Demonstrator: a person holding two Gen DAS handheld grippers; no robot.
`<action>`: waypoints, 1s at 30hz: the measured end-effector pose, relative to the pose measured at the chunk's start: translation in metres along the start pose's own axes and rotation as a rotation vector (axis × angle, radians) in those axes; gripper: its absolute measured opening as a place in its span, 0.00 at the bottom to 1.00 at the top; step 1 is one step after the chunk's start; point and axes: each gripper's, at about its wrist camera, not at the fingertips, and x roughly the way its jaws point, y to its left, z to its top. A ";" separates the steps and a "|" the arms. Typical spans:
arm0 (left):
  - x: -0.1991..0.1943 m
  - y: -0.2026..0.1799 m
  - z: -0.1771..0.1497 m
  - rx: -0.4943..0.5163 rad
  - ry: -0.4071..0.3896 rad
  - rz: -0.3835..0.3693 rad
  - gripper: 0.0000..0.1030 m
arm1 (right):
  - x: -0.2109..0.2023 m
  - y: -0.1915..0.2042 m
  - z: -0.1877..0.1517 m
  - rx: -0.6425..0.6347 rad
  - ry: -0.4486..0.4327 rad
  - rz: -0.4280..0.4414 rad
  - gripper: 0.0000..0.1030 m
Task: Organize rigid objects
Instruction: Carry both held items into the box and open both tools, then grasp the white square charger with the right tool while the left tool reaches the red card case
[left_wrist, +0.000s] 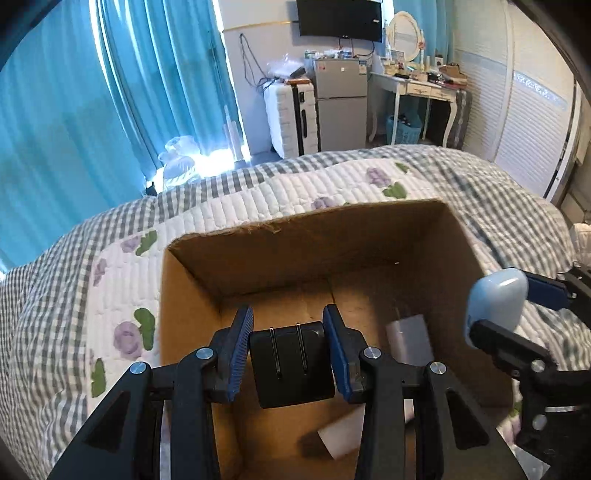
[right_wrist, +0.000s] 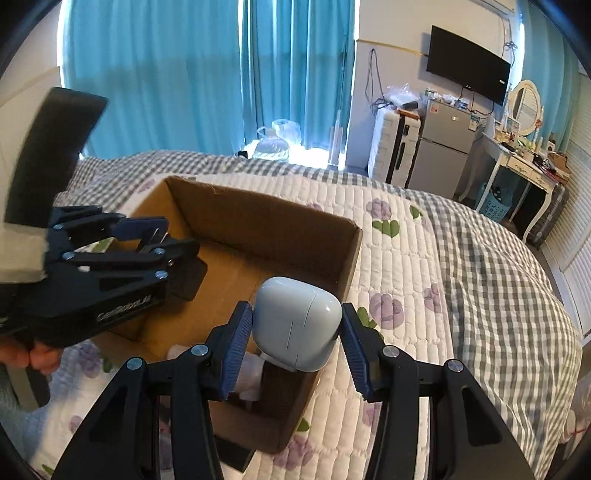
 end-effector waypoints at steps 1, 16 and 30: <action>0.001 0.000 -0.001 -0.008 -0.008 0.012 0.41 | 0.004 -0.002 -0.001 0.003 0.002 0.003 0.47; -0.053 0.021 -0.031 -0.034 -0.068 0.002 0.57 | -0.002 0.014 -0.004 -0.028 0.016 0.012 0.13; -0.125 0.029 -0.136 -0.126 -0.086 0.037 0.84 | -0.061 0.067 -0.086 -0.117 0.088 0.055 0.65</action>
